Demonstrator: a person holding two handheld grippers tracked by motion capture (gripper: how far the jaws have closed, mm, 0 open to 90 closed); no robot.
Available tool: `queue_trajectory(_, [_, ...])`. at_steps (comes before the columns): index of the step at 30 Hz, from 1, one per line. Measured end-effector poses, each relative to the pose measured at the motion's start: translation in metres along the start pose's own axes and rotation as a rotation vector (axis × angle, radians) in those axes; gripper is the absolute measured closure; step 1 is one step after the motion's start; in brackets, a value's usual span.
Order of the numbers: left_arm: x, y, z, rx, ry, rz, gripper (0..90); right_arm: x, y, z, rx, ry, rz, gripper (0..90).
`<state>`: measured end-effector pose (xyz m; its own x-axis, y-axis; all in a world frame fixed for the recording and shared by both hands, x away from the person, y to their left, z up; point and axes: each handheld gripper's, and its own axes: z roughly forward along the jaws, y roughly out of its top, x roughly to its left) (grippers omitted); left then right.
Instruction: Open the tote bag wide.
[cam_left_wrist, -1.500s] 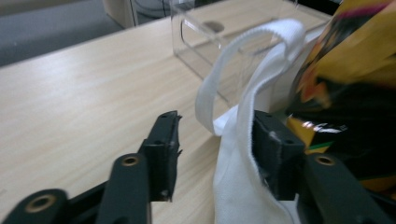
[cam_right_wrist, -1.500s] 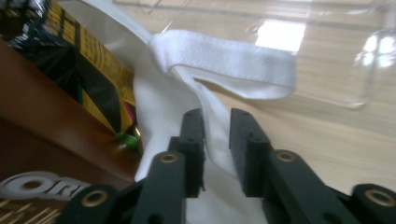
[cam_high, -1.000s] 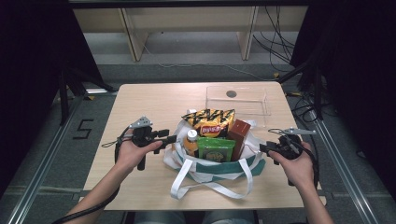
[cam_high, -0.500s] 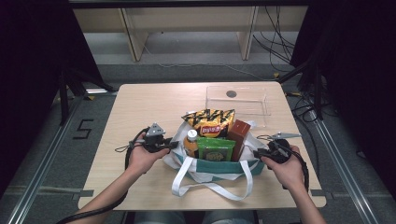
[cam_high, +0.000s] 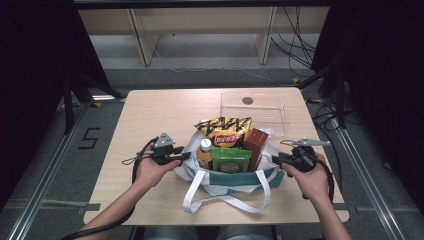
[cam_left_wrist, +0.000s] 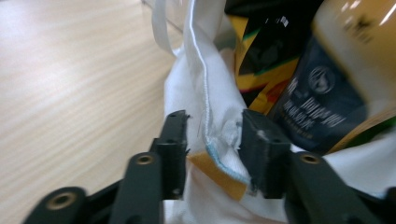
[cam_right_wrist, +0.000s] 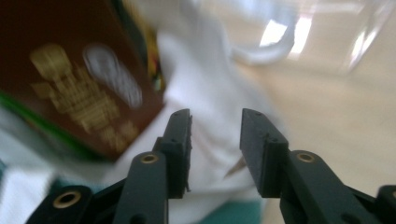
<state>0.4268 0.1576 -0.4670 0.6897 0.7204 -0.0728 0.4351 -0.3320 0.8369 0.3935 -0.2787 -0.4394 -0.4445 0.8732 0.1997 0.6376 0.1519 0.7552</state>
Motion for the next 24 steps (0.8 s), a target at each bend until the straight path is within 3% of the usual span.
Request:
queue_trajectory(1, [0.0,0.0,0.0,0.0,0.0,0.0,54.6,0.0,0.0,0.0,0.0,0.0,0.0,62.2])
queue_trajectory(2, [-0.001,0.002,-0.007,-0.016,0.003,0.003,51.9,0.002,0.013,-0.012,-0.067,-0.012,0.041,59.5])
queue_trajectory(4, [-0.001,0.003,-0.011,-0.021,0.008,0.009,50.2,0.002,0.02,-0.017,-0.096,-0.021,0.046,58.3])
queue_trajectory(5, [-0.002,0.003,-0.014,-0.038,0.021,0.002,48.5,-0.001,0.027,-0.02,-0.132,-0.022,0.007,57.5])
queue_trajectory(6, [-0.002,0.003,-0.018,-0.045,0.019,0.004,46.6,0.003,0.033,-0.023,-0.147,-0.018,0.045,56.4])
queue_trajectory(7, [-0.002,0.002,-0.022,-0.054,0.02,0.002,45.4,0.001,0.04,-0.024,-0.166,-0.017,0.011,54.9])
queue_trajectory(8, [-0.003,0.0,-0.03,-0.063,0.025,0.004,43.8,0.008,0.051,-0.025,-0.178,0.008,0.037,51.8])
queue_trajectory(10, [-0.003,-0.002,-0.034,-0.065,0.025,0.011,43.0,0.009,0.057,-0.024,-0.197,0.008,0.02,50.1])
queue_trajectory(12, [-0.003,-0.007,-0.041,-0.063,0.03,0.019,40.2,0.018,0.072,-0.02,-0.212,0.025,0.011,49.9])
queue_trajectory(15, [-0.001,-0.017,-0.05,-0.071,0.051,0.027,39.4,0.025,0.08,-0.019,-0.209,0.042,0.017,50.5])
queue_trajectory(17, [0.0,-0.021,-0.053,-0.082,0.063,0.019,39.3,0.028,0.087,-0.015,-0.223,0.053,-0.029,50.2])
queue_trajectory(20, [0.0,-0.023,-0.052,-0.101,0.061,0.02,39.1,0.039,0.096,-0.008,-0.193,0.087,-0.003,49.0])
queue_trajectory(24, [-0.001,-0.024,-0.05,-0.095,0.052,0.036,38.7,0.04,0.101,-0.001,-0.184,0.094,-0.019,48.4])
